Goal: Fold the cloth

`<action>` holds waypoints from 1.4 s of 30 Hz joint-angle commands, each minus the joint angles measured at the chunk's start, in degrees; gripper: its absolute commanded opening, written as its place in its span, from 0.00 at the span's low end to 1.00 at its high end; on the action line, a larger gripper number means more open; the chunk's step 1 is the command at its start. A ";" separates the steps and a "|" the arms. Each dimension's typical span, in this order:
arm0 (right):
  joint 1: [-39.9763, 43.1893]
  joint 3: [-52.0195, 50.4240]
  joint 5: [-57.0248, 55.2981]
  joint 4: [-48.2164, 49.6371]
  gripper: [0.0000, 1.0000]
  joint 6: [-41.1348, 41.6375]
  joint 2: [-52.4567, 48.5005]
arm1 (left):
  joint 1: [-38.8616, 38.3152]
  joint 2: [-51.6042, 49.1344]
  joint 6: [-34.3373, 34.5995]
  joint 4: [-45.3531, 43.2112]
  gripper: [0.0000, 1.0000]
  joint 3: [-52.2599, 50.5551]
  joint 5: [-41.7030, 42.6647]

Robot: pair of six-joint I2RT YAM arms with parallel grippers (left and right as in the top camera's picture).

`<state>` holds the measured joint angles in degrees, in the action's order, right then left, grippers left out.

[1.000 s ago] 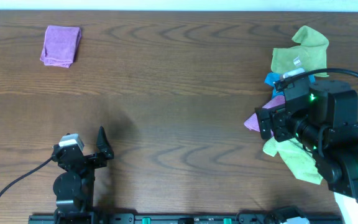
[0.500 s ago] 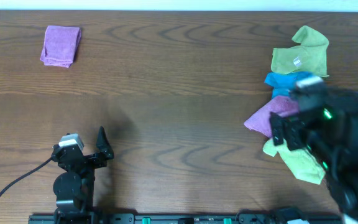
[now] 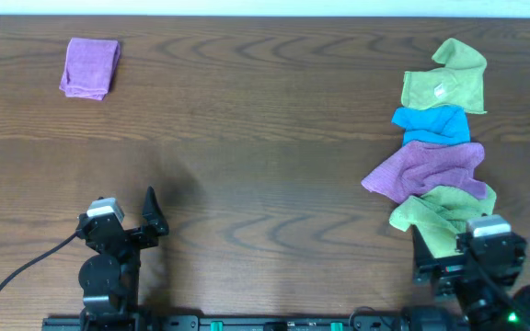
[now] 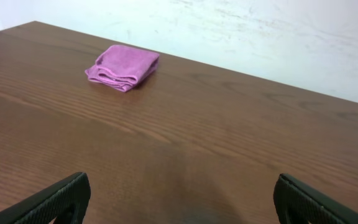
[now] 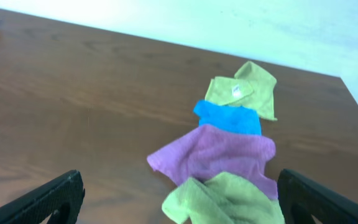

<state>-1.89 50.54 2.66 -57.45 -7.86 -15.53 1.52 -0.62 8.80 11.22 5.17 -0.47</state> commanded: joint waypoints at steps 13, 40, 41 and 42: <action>0.85 -28.94 1.49 19.85 0.99 13.29 15.23 | 0.37 0.35 0.00 0.26 0.95 -1.79 -1.03; 0.70 -42.77 1.22 29.62 0.99 16.81 15.21 | 0.37 0.35 0.00 0.26 0.95 -1.79 -1.03; 0.70 -42.77 1.25 29.62 0.99 16.81 15.21 | 0.37 0.35 0.00 0.26 0.95 -1.79 -1.03; 0.70 -42.77 1.22 29.62 0.99 16.81 15.21 | 0.37 0.35 0.00 0.26 0.95 -1.79 -1.03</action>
<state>-1.61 7.99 3.68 -27.92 8.69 -0.89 1.52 -0.62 8.80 11.22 5.17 -0.47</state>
